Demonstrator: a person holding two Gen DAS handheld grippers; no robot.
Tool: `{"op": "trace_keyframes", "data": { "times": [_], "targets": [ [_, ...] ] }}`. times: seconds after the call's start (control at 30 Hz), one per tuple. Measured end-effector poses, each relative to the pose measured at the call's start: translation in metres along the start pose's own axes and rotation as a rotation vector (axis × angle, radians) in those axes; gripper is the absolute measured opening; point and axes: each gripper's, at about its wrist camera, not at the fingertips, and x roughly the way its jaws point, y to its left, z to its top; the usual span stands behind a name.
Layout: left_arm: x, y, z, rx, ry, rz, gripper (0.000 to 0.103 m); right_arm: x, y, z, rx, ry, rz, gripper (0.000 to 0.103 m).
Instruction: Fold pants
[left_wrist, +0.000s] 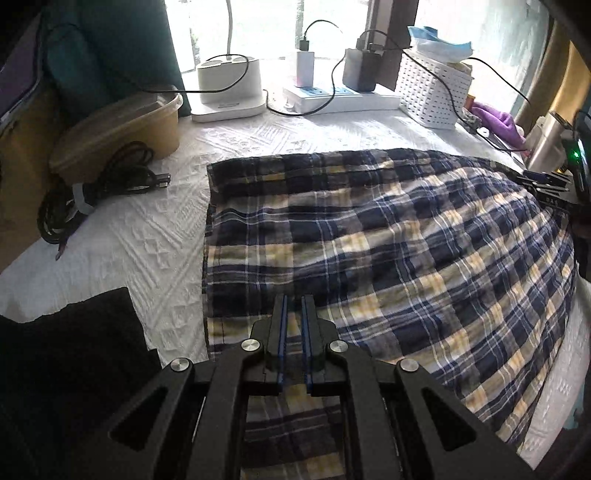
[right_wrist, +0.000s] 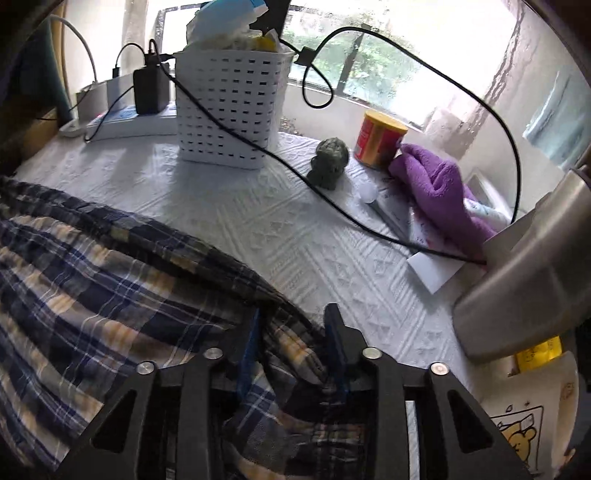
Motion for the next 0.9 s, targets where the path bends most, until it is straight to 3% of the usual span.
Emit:
{"op": "trace_keyframes", "data": {
  "times": [0.13,0.33,0.53,0.67,0.83,0.9],
  "targets": [
    [-0.009,-0.004,0.001,-0.004,-0.034,0.026,0.006,-0.035,-0.003,-0.007,0.021,-0.117,-0.038,0.05],
    [-0.034,-0.044,-0.01,0.045,-0.093,-0.079,0.006,-0.082,0.008,-0.024,0.068,-0.172,0.061,0.051],
    [-0.048,-0.084,-0.03,0.09,-0.102,-0.182,0.006,-0.103,0.054,-0.048,0.06,-0.15,0.262,0.051],
    [-0.046,-0.1,-0.044,0.097,-0.073,-0.223,0.006,-0.109,0.099,-0.066,-0.025,-0.117,0.327,0.051],
    [-0.04,-0.11,-0.063,0.108,-0.028,-0.218,0.006,-0.097,0.126,-0.088,-0.065,-0.046,0.323,0.051],
    [-0.034,-0.109,-0.07,0.097,-0.001,-0.212,0.007,-0.099,0.128,-0.097,-0.078,-0.059,0.309,0.051]
  ]
}}
